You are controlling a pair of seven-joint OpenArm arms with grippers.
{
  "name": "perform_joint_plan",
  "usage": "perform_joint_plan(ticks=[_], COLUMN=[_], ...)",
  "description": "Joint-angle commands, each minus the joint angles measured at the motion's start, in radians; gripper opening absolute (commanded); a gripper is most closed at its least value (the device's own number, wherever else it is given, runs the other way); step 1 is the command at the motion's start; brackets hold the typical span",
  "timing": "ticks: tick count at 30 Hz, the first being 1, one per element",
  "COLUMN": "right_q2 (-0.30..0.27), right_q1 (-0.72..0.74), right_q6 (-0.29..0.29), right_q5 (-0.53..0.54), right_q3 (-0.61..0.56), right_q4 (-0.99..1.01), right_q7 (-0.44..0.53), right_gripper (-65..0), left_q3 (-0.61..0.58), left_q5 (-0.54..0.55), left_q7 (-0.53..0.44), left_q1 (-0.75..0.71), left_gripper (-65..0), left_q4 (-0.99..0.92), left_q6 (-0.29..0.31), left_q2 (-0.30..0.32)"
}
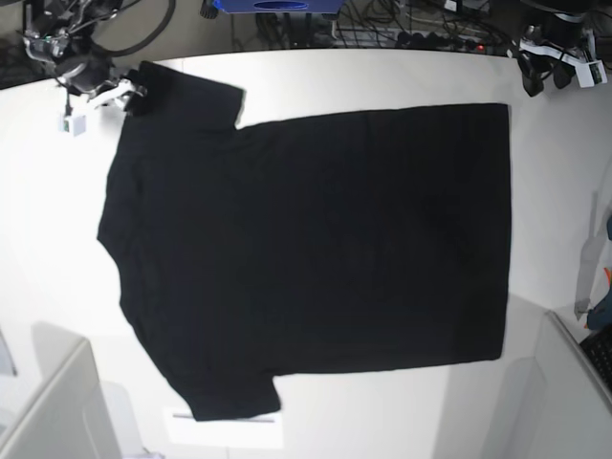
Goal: Fold the T-shirt properly
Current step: 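Grasp the shirt's shoulder corners with the left and right grippers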
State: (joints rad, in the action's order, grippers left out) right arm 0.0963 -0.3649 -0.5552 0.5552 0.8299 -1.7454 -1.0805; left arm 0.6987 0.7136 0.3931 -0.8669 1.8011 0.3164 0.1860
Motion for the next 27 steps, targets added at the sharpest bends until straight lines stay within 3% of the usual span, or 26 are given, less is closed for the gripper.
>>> perform_joint_plan(ticks=[1,8,10,14,17,27], right_q2=[0.001,0.004,0.003,-0.002,-0.002,-0.01], right_q1=[-0.015,-0.049,-0.049,-0.032,-0.016,-0.016], right_q6=[-0.001,-0.001,-0.001,-0.003,-0.003,-0.003], right_q5=[-0.008,-0.007,-0.007,-0.007,-0.007,-0.007], right_q3=[-0.021,-0.08,-0.083,-0.085,-0.077,-0.083], right_q4=[0.0,0.002,0.002,0.043,0.085,0.083], right_q7=[-0.031,0.041,0.039,0.016,-0.005,-0.005], right_gripper=[-26.0,-27.3,-35.0,-65.0,-65.0,-65.0], left_q3=[-0.003,-0.004,-0.004,0.006,0.011,0.003], left_q5=[0.013,0.019,0.019,0.019,0.019,0.016], left_q7=[-0.019,-0.019,-0.018,0.128,0.217,0.356], left_q1=[-0.007,0.058,0.073,0.137,0.206,0.343], left_gripper=[-28.5,-28.5,-28.3,-27.5,-27.5,-28.3], left_q4=[0.001,-0.076,-0.085,-0.093,-0.12,-0.125], left_q6=[0.008,0.008,0.008,0.01,0.011,0.011], left_q2=[0.01,-0.012,-0.023,-0.043,-0.043,-0.056])
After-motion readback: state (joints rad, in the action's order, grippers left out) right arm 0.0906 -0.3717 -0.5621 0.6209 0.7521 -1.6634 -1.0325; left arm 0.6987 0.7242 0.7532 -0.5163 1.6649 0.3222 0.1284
